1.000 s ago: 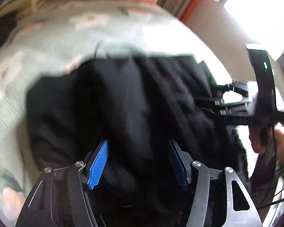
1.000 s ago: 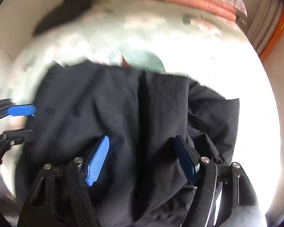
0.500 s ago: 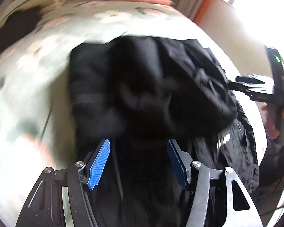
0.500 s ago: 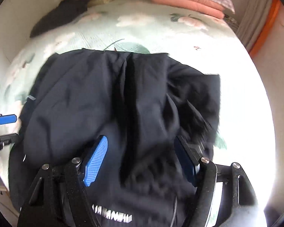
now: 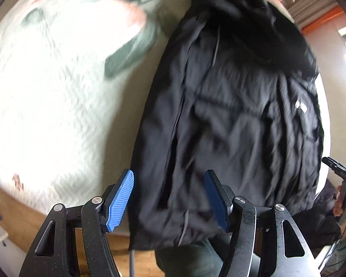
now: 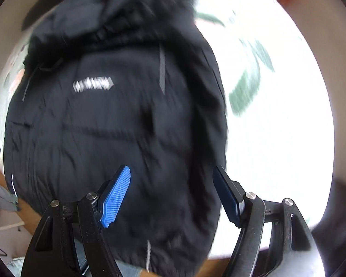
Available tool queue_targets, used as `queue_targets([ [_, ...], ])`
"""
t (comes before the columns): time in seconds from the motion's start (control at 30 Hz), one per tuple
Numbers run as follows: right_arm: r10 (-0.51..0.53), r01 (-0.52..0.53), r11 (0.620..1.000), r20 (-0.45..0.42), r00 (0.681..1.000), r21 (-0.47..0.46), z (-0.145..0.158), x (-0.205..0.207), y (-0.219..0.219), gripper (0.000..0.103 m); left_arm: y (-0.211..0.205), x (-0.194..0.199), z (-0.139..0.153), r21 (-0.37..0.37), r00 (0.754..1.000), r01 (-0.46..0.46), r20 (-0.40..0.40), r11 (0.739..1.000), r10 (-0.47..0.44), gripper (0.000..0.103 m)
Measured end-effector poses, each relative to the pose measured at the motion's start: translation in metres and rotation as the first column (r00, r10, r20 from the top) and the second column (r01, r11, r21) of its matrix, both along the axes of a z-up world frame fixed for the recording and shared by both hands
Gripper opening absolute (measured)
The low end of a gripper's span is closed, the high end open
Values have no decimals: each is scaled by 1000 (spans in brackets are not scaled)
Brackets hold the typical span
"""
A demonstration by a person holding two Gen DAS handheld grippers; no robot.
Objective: Fold large clothes
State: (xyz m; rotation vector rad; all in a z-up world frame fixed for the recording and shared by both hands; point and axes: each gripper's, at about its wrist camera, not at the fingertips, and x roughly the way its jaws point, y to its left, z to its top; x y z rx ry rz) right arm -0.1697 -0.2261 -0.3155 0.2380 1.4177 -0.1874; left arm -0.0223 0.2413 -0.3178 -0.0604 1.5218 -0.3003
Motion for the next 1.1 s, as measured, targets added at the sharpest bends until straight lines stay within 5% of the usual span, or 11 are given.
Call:
queue_targets([
  [0.27, -44, 49, 998, -91, 995, 44, -24, -68, -1, 76, 15, -35, -26, 13, 997, -25, -74, 1000, 26, 65],
  [0.43, -12, 21, 997, -120, 993, 73, -34, -90, 8, 76, 36, -50, -42, -95, 986, -72, -156, 993, 57, 65],
  [0.77, -5, 23, 993, -150, 989, 116, -47, -120, 5, 77, 53, -71, -70, -116, 971, -124, -221, 985, 96, 66],
  [0.87, 25, -9, 994, -146, 989, 110, -43, -121, 13, 64, 48, -72, -71, -92, 974, -98, -212, 991, 77, 66],
  [0.93, 39, -24, 994, -145, 989, 108, -38, -115, 24, 54, 46, -77, -70, -76, 978, -77, -199, 994, 61, 59],
  [1.07, 33, -18, 993, -132, 991, 114, -26, -116, 26, 25, 42, -84, -57, -63, 984, -39, -173, 997, 28, 12],
  [1.1, 23, -7, 992, -124, 992, 126, -21, -113, 29, 20, 40, -86, -52, -71, 986, -36, -165, 997, 24, 9],
])
